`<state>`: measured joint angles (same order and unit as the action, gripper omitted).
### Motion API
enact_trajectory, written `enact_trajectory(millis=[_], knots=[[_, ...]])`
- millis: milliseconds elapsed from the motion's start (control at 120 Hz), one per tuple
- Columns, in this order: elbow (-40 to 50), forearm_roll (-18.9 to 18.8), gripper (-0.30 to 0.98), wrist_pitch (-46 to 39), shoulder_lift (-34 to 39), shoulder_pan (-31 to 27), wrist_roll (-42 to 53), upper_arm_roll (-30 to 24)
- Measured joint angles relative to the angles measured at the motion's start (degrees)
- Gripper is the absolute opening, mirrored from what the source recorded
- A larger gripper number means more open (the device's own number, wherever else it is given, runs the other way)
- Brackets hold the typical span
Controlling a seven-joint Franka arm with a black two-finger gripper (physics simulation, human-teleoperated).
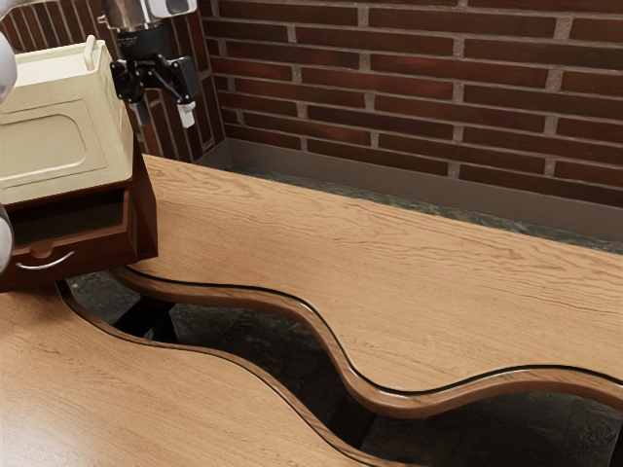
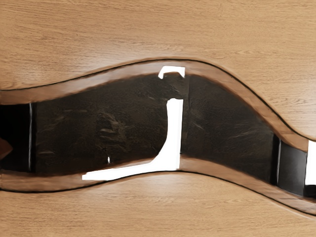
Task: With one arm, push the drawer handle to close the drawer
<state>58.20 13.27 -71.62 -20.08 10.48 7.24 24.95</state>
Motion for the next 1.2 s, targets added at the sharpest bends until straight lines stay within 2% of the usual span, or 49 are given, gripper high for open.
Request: enact_trajectory(millis=[167,217,350,383,408,458,492,542,600,717,850,1017,1200], knots=[[-0.58,-0.03,0.69,0.04,0.83,0.22,-0.03,-0.02],[-2.01,-0.22,0.68,0.21,5.51,0.62,-0.24,-0.02],[-1.77,-4.94,0.69,6.9,19.27,1.56,-7.03,-1.05],[6.65,-7.04,0.68,7.18,25.6,1.12,-8.64,-3.72],[15.28,-8.85,0.68,6.49,32.07,-1.28,-9.91,-7.66],[30.79,-10.59,0.69,4.67,42.98,-17.08,-12.45,-21.19],[40.34,-10.76,0.69,2.94,49.3,-24.78,-14.04,-27.18],[53.01,-10.49,0.69,-0.29,56.89,-30.76,-16.27,-31.27],[63.55,-9.98,0.69,-4.58,60.73,-34.96,-18.64,-33.07],[76.28,-9.42,0.63,-14.25,61.75,-39.08,-22.75,-34.19],[85.71,-9.88,0.41,-25.97,60.06,-39.76,-26.28,-34.54],[87.16,-10.98,0.12,-37.48,51.49,-43.32,-28.64,-34.53],[81.98,-12.42,-0.02,-46.14,41.06,-44.2,-29.24,-34.36]])
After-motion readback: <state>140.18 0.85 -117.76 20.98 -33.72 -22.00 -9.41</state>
